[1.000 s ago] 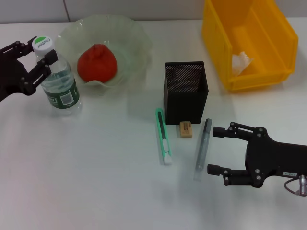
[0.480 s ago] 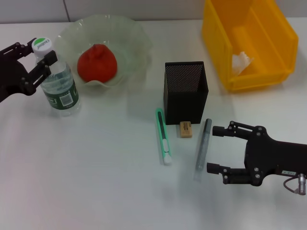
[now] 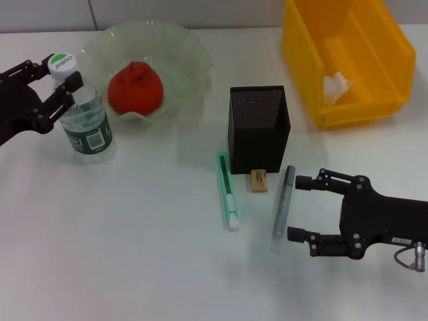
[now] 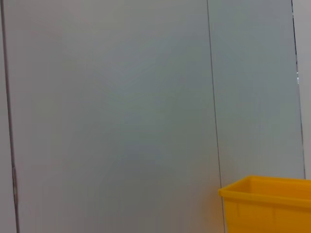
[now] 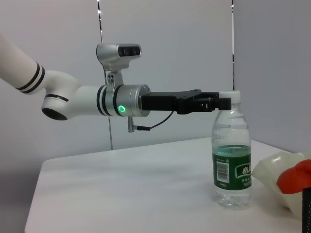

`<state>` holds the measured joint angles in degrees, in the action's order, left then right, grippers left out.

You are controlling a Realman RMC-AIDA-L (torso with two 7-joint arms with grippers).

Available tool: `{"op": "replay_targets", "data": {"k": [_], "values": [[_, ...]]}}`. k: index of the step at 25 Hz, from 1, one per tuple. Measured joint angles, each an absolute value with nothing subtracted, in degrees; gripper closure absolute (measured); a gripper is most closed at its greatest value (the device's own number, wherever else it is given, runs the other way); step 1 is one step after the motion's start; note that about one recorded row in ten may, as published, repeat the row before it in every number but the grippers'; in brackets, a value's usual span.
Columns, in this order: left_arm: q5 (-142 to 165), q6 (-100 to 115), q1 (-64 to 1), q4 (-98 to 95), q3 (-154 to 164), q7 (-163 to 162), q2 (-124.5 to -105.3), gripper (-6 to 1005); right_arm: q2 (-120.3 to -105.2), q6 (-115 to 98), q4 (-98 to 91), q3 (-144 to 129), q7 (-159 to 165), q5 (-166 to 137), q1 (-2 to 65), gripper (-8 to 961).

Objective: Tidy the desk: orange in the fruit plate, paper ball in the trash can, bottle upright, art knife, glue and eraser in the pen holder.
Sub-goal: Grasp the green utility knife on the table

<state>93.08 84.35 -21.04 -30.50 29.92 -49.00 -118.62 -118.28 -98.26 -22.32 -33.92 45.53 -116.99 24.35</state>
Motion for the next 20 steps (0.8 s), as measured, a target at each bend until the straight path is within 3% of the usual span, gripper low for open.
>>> {"op": "replay_targets", "data": {"k": [20], "values": [[93.07,83.64,-21.55,-30.37,29.97,-49.77,-118.56,425,-118.3,-98.25,-22.24,-33.93,45.53,-116.91,24.34,122]]}}
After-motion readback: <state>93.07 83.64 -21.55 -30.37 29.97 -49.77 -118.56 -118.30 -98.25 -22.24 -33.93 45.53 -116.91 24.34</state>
